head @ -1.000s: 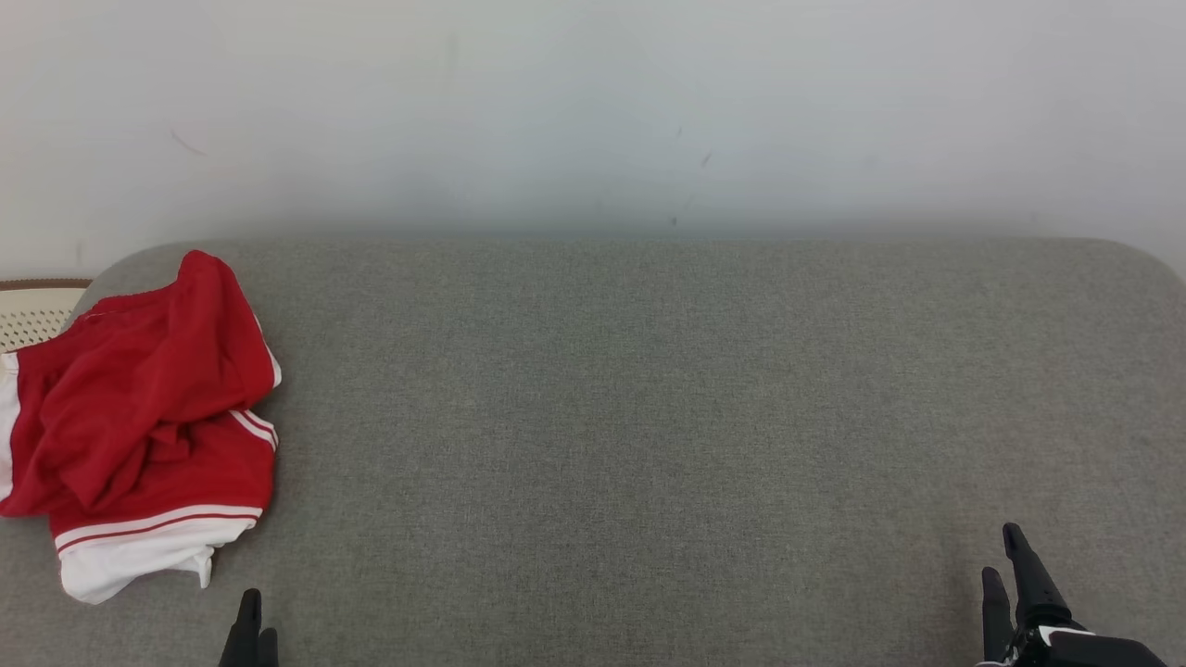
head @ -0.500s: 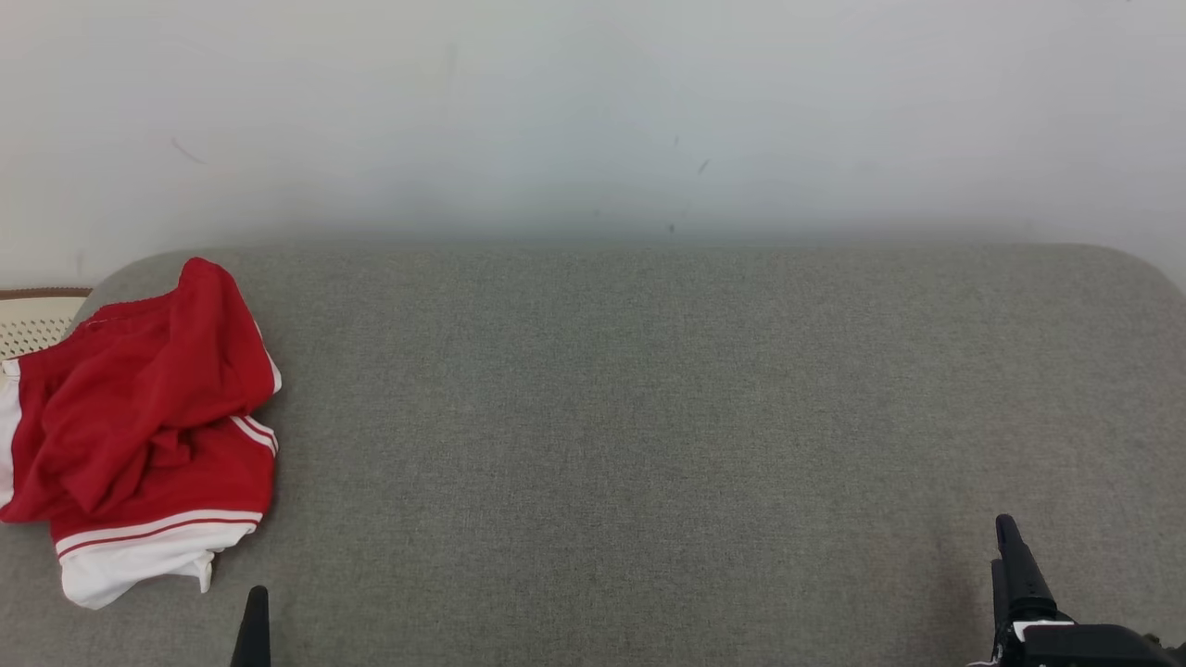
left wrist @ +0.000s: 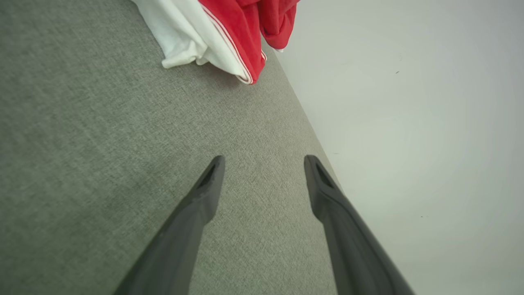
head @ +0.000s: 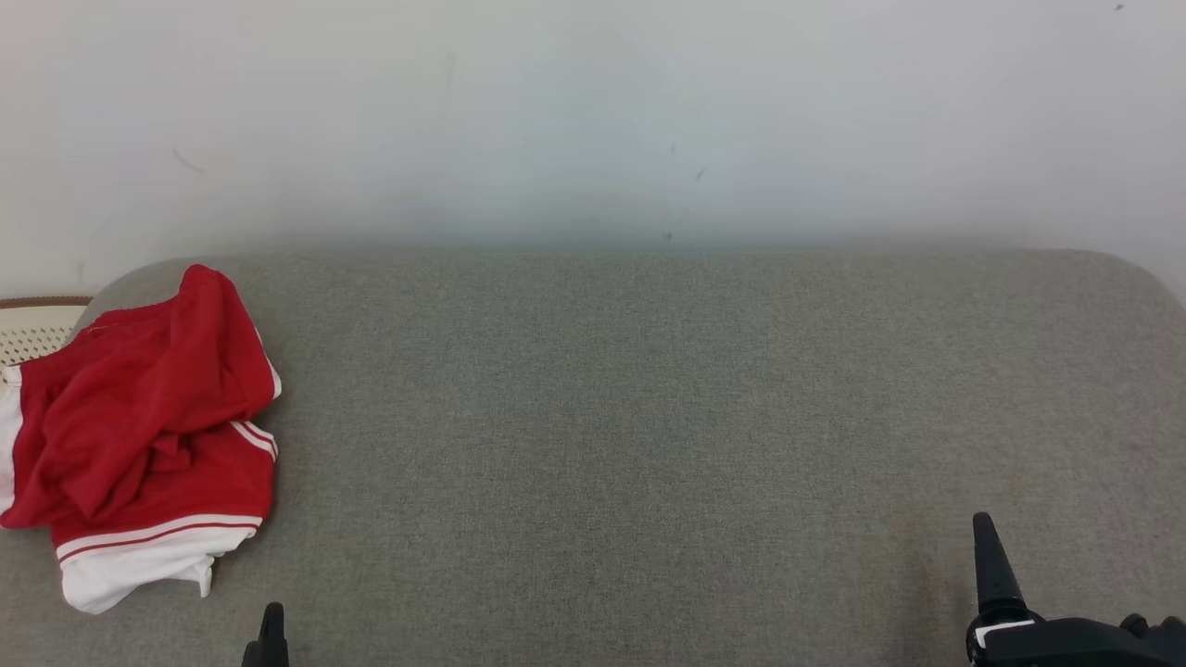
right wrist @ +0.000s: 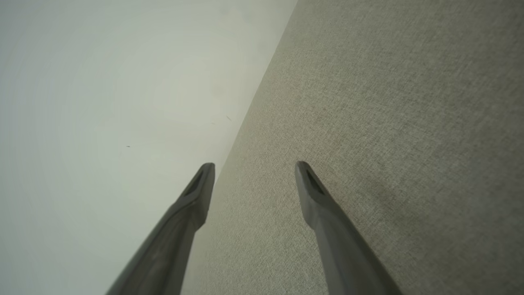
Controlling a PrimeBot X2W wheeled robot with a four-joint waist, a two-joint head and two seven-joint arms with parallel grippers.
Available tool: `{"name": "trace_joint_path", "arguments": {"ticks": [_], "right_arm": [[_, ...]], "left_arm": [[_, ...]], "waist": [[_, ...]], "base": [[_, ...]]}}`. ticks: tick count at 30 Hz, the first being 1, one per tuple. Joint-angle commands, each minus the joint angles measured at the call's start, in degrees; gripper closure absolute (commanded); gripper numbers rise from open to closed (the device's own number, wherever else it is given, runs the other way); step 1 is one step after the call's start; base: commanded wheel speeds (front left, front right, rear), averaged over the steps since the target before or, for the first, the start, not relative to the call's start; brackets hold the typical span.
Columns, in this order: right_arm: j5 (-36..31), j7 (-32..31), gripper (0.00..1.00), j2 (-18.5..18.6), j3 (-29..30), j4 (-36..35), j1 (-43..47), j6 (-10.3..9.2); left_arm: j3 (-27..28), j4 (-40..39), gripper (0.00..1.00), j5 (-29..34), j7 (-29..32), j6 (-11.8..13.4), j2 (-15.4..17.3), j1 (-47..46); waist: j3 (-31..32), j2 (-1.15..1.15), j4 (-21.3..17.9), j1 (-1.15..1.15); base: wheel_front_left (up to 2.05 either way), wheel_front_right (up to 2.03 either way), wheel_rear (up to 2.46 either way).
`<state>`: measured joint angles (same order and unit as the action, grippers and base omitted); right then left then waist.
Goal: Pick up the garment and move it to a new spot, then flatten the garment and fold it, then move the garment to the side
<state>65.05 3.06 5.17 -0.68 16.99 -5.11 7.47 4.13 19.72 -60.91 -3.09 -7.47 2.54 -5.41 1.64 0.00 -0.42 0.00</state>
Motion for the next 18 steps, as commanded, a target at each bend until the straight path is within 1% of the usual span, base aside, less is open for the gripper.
{"name": "trace_joint_path", "arguments": {"ticks": [1, 8, 18], "right_arm": [[-1.36, 0.53, 0.0, 0.49, -0.42, -0.47, -0.19, 0.01], [-7.11, 2.06, 0.0, 1.33, -2.44, 0.48, -0.11, 0.02], [-15.58, 3.79, 0.0, 1.42, -3.24, 0.59, 0.02, 0.02]], "left_arm": [[0.0, -0.3, 0.0, 2.11, -0.53, -0.01, 0.36, 0.06], [0.86, 0.19, 0.0, 9.88, -2.08, -0.02, 0.26, 0.39], [2.02, 0.4, 0.0, 18.47, -3.8, 0.21, 0.25, 0.73]], "waist": [[0.06, 0.0, -0.02, 0.0], [0.3, 0.0, -0.15, 0.0], [0.36, 0.0, -0.27, 0.0]], "base": [[0.0, 0.0, 0.0], [0.0, 0.0, 0.0], [0.0, 0.0, 0.0]]}}
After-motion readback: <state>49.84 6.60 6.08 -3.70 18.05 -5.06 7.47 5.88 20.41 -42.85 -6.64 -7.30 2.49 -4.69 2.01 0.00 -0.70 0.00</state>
